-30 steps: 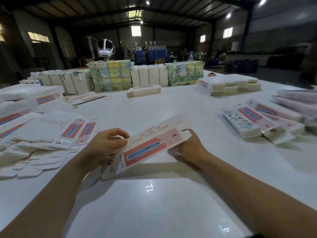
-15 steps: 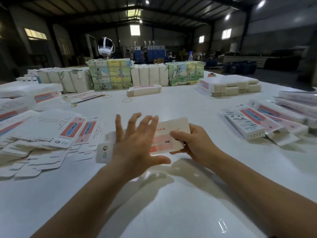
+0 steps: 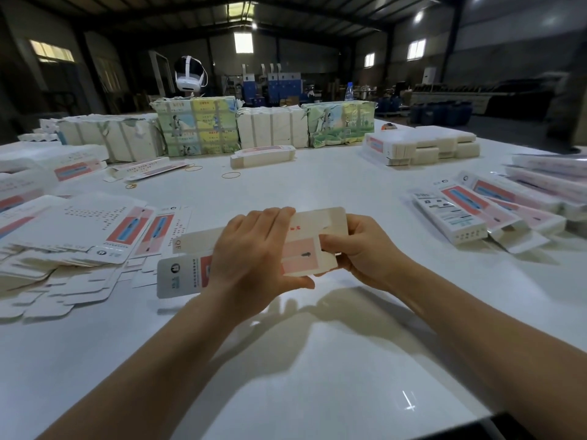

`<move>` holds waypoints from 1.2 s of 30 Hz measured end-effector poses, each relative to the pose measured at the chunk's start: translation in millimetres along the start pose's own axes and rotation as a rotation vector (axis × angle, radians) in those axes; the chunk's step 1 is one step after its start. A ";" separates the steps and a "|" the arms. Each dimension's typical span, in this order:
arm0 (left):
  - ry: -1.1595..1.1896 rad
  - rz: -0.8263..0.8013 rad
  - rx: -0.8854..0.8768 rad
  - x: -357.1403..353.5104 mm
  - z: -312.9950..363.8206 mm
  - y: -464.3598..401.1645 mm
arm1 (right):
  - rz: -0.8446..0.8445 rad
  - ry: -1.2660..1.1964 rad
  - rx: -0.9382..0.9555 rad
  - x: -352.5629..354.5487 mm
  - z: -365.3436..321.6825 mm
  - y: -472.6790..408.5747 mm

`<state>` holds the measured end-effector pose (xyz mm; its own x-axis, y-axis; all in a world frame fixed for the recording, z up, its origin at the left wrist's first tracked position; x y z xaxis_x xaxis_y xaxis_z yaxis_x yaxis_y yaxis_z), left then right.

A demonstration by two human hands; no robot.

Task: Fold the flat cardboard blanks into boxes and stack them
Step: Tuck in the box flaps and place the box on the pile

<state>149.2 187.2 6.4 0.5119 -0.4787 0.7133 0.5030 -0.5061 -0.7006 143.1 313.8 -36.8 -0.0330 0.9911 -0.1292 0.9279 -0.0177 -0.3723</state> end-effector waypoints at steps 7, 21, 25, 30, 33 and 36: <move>-0.079 -0.041 0.013 -2.0 3.4 1.0 | 0.020 0.233 0.023 6.1 -2.3 0.5; -0.076 -0.142 0.056 -4.3 -11.9 4.6 | 0.155 0.352 0.048 28.2 -12.2 1.5; 0.007 -0.093 0.146 1.3 -20.7 -0.7 | 0.387 0.264 0.193 40.4 -24.7 7.4; 0.144 -0.002 0.333 6.8 -44.0 -2.5 | 0.545 0.719 0.568 29.6 -58.7 26.2; 0.175 0.007 0.349 6.1 -44.8 -1.9 | 0.464 0.723 0.556 13.9 -52.6 21.4; 0.181 -0.025 0.312 0.7 -38.6 0.0 | 0.391 0.756 0.546 3.5 -48.9 19.6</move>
<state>122.7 159.2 7.7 0.3790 -0.6022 0.7026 0.7167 -0.2893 -0.6345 179.3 323.4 0.4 0.6567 0.7232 0.2139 0.5205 -0.2293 -0.8225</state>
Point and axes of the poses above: each hand's wrist, its own y-axis away from the middle knuckle, its own x-axis out of the back of the hand, z = x × y, the point moved 9 cm from there along -y, towards the middle knuckle, and after that the axes turned 9 degrees about x, right-handed, at the moved point
